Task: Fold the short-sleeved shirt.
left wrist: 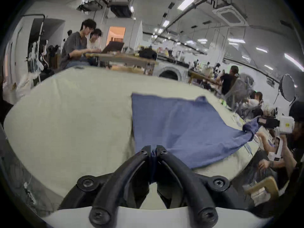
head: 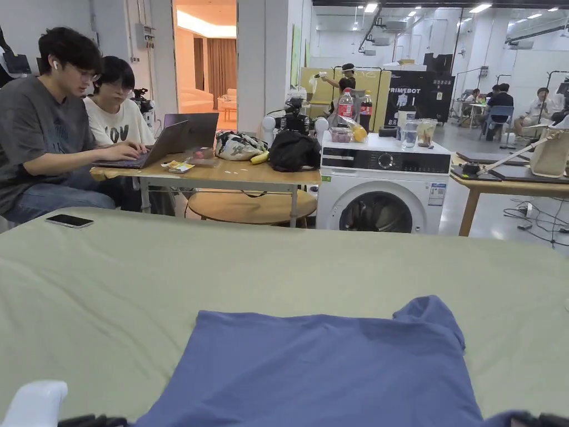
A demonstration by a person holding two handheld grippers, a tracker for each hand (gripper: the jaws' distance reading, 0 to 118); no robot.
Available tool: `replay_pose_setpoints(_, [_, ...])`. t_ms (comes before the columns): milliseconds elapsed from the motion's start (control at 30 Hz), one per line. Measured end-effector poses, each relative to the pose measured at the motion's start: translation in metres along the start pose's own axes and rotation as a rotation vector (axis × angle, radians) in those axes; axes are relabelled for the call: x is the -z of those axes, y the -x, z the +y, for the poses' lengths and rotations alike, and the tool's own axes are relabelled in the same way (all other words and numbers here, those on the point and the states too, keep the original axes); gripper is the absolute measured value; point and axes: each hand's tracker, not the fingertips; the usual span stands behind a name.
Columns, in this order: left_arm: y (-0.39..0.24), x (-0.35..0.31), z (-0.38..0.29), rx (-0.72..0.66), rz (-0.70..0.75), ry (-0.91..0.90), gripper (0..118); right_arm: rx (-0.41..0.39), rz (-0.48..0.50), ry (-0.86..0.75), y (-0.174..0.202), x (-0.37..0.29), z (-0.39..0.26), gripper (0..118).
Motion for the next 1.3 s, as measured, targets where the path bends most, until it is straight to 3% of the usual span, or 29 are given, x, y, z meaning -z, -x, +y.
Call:
replay_pose_setpoints(133, [0.010, 0.011, -0.016, -0.049, -0.012, 0.070, 4, 0.048, -0.030, 0.132, -0.006, 0.027, -0.039, 0])
replay_pose_setpoints(167, [0.009, 0.012, -0.020, -0.054, -0.005, 0.074, 12, 0.043, -0.032, 0.165, -0.012, 0.034, -0.051, 0])
replay_pose_setpoints(200, [0.008, 0.012, -0.023, -0.072, 0.000, 0.087, 31, 0.047, -0.022, 0.202, -0.013, 0.038, -0.055, 2])
replay_pose_setpoints(233, [0.009, 0.013, -0.025, -0.072, -0.001, 0.095, 44, 0.052, -0.023, 0.236, -0.013, 0.041, -0.057, 13])
replay_pose_setpoints(267, [0.010, 0.011, -0.027, -0.078, -0.005, 0.095, 53, 0.050, -0.038, 0.263, -0.014, 0.042, -0.059, 38])
replay_pose_setpoints(300, [0.009, 0.009, -0.027, -0.082, -0.020, 0.080, 66, 0.051, -0.043, 0.239, -0.013, 0.037, -0.063, 78])
replay_pose_setpoints(333, [0.015, 0.008, -0.028, -0.083, -0.023, 0.074, 74, 0.049, -0.051, 0.239, -0.014, 0.036, -0.062, 96])
replay_pose_setpoints(367, [0.009, 0.005, -0.022, -0.074, -0.008, 0.064, 75, 0.043, -0.073, 0.233, -0.015, 0.034, -0.059, 96])
replay_pose_setpoints(500, [-0.019, -0.013, 0.004, 0.040, 0.036, -0.089, 75, -0.050, -0.142, 0.019, 0.003, 0.008, -0.030, 96])
replay_pose_setpoints(667, [-0.074, -0.015, 0.040, 0.141, 0.068, -0.280, 75, -0.088, -0.171, -0.215, 0.036, 0.006, -0.002, 96])
replay_pose_setpoints(767, [-0.103, -0.005, 0.052, 0.134, 0.067, -0.372, 75, -0.107, -0.206, -0.288, 0.049, 0.026, 0.003, 96])
replay_pose_setpoints(867, [-0.124, 0.012, 0.057, 0.153, 0.069, -0.376, 71, -0.102, -0.222, -0.269, 0.057, 0.049, 0.003, 73])
replay_pose_setpoints(967, [-0.136, 0.022, 0.051, 0.175, 0.056, -0.383, 37, -0.072, -0.247, -0.272, 0.061, 0.061, -0.003, 32])
replay_pose_setpoints(1000, [-0.141, 0.024, 0.047, 0.190, 0.055, -0.377, 11, -0.058, -0.243, -0.265, 0.062, 0.064, -0.005, 9])
replay_pose_setpoints(1033, [-0.142, 0.027, 0.044, 0.199, 0.047, -0.363, 0, -0.049, -0.247, -0.261, 0.062, 0.067, -0.007, 0])
replay_pose_setpoints(1300, [-0.136, 0.030, 0.035, 0.212, 0.055, -0.288, 0, -0.133, -0.299, -0.222, 0.069, 0.072, -0.017, 0])
